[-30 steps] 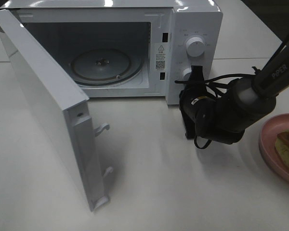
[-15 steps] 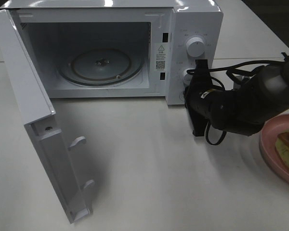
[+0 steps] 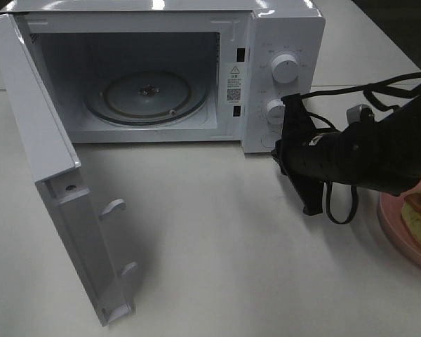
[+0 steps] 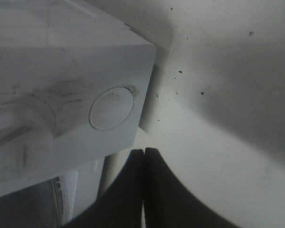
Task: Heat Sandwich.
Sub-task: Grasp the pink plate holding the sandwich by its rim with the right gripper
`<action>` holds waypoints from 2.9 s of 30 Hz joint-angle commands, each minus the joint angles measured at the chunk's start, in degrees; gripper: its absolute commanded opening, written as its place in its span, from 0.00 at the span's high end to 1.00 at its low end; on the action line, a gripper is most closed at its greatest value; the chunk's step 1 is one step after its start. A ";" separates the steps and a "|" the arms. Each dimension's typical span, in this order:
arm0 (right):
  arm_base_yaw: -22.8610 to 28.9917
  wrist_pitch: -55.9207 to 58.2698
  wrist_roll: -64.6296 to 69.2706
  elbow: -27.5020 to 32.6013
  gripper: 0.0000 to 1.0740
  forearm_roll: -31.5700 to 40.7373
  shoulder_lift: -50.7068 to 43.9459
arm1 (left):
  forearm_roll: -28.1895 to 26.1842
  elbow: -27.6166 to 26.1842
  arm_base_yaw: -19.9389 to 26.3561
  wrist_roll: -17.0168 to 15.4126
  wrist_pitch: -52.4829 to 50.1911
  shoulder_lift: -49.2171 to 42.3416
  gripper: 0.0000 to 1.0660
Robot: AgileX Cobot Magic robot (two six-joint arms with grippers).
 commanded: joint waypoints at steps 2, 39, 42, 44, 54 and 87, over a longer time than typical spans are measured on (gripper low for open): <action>-0.40 6.53 -7.85 0.86 0.98 -0.69 -3.84 | 0.06 0.23 -0.34 0.06 -0.57 -1.60 0.05; -1.78 64.29 -66.18 0.74 0.88 -27.04 -22.12 | 0.06 0.23 -0.34 0.11 -0.57 -1.60 0.05; -3.50 65.95 -64.97 0.74 0.87 -27.44 -22.86 | 0.06 0.23 -0.34 0.11 -0.57 -1.60 0.05; -6.42 68.01 -64.63 0.74 0.86 -27.50 -23.84 | 0.06 0.23 -0.34 0.11 -0.57 -1.60 0.05; -15.53 70.13 -64.97 0.74 0.73 -32.49 -24.06 | 0.06 0.23 -0.34 0.11 -0.57 -1.60 0.05; -17.82 65.37 -61.88 -4.13 0.08 -41.20 -12.89 | 0.06 0.23 -0.34 0.11 -0.57 -1.60 0.05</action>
